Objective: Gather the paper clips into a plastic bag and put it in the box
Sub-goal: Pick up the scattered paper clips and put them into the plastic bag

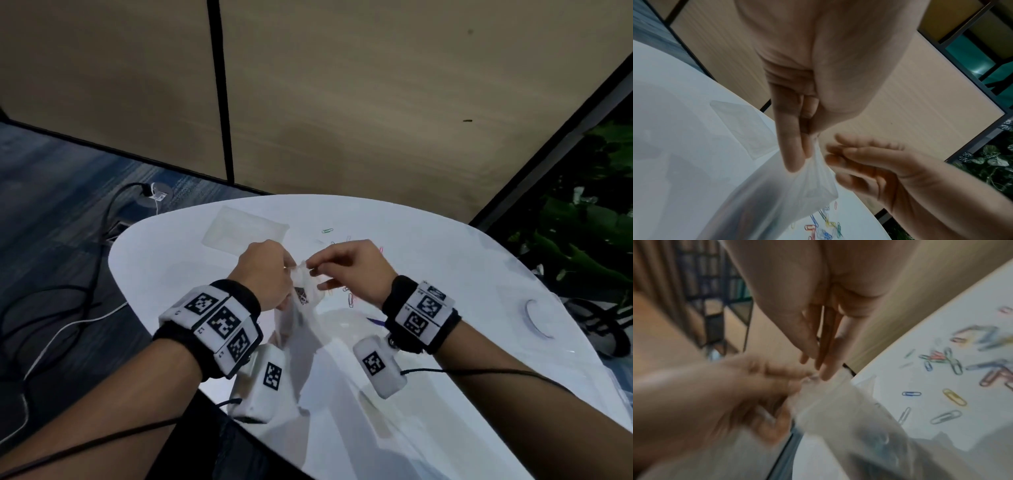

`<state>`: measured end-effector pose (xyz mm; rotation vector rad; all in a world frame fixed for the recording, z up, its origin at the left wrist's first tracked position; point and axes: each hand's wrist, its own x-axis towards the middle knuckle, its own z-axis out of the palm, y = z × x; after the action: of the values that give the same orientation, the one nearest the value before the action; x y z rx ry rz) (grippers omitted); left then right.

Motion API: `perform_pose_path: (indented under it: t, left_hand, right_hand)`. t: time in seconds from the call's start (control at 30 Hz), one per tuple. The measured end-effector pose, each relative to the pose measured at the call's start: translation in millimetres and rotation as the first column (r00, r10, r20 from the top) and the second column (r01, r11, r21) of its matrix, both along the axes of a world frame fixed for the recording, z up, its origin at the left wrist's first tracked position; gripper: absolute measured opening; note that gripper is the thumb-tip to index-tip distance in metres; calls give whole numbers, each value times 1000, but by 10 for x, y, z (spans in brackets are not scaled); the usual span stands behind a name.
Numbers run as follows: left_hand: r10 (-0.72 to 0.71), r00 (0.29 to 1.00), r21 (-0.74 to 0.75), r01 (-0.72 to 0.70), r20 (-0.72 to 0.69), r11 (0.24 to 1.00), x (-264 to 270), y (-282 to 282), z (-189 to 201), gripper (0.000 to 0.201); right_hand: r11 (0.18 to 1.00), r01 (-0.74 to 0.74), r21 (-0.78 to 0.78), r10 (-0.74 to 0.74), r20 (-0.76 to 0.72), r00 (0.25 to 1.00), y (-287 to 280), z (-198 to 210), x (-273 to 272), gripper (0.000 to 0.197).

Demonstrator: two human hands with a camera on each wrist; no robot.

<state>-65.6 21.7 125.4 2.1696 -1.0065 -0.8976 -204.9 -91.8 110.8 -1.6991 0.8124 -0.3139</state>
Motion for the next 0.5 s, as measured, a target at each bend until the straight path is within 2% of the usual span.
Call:
perform_pose_path:
  t: [0.03, 0.07, 0.1, 0.13, 0.17, 0.23, 0.33, 0.4, 0.43, 0.5]
  left_hand:
    - [1, 1000, 0, -1, 3, 1000, 44, 30, 1, 25]
    - [3, 1000, 0, -3, 5, 1000, 88, 60, 6, 25]
    - [6, 1000, 3, -6, 9, 1000, 135, 85, 12, 25]
    - [13, 1000, 4, -13, 13, 1000, 183, 108, 1, 26]
    - [26, 1000, 2, -26, 16, 1000, 225, 125, -7, 27]
    - [44, 998, -5, -44, 38, 999, 298, 150, -27, 29]
    - [43, 995, -1, -43, 89, 999, 381, 199, -55, 34]
    - [43, 993, 10, -45, 110, 999, 420, 217, -67, 37]
    - [45, 993, 11, -46, 114, 999, 436, 218, -79, 37]
    - [41, 991, 7, -42, 124, 999, 460, 215, -100, 35]
  right_hand:
    - [996, 69, 55, -71, 41, 997, -131, -37, -25, 20]
    - [988, 149, 41, -149, 10, 989, -319, -117, -44, 18]
    - [978, 203, -43, -207, -90, 974, -522, -223, -63, 17]
    - [965, 189, -184, -235, -276, 932, -734, -362, -94, 22]
    - [948, 129, -291, -260, -473, 842, -922, -498, -129, 36]
    - [933, 63, -355, -304, -679, 668, -1223, -784, -150, 62]
    - [935, 44, -353, -311, -750, 584, -1347, -1075, -18, 67]
    - [924, -67, -376, -298, -819, 490, -1283, -1172, 151, 61]
    - [903, -148, -402, -295, -834, 467, -1252, -1199, 251, 63]
    - [882, -216, -419, -278, -832, 481, -1236, -1240, 469, 65]
